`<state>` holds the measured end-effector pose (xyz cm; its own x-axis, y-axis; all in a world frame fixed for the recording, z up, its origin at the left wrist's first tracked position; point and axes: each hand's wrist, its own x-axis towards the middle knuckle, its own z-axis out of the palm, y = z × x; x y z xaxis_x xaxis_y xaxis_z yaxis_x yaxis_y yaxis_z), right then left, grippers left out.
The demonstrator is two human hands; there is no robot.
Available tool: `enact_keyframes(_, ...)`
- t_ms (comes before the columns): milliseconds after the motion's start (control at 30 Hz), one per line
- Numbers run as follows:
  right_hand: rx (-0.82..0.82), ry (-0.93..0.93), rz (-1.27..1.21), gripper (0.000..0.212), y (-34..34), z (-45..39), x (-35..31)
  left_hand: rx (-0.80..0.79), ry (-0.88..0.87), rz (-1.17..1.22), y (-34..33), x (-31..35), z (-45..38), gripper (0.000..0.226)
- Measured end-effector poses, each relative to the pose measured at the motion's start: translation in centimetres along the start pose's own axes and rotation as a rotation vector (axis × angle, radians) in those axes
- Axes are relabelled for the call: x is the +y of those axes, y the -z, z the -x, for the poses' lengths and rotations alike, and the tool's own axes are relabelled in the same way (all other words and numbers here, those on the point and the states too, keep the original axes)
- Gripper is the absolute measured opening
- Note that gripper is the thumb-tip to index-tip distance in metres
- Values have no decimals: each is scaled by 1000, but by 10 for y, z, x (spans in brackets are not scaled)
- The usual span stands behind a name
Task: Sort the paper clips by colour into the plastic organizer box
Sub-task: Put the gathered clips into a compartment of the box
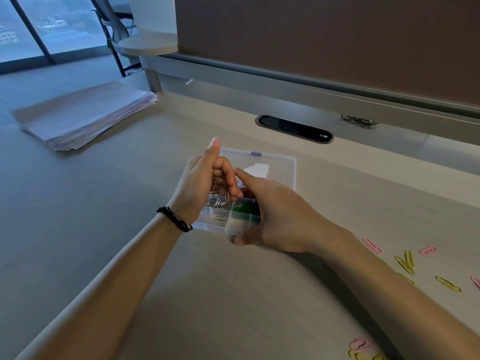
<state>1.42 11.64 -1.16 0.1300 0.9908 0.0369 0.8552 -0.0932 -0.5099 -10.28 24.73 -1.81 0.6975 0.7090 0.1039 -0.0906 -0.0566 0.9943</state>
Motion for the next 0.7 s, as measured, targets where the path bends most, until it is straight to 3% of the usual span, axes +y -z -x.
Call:
enact_keyframes(333,-16,12,21,122,-3,-1,3,-122,75,24,14,3,1,78)
enact_keyframes(567,-21,12,19,122,-3,-2,5,-175,15,49,24,-3,-1,66)
enact_keyframes(633,-32,5,23,123,-1,0,4,-122,-4,56,24,-4,-2,62)
enact_keyframes(700,-55,-22,32,121,6,3,2,39,-69,22,23,-6,-2,51)
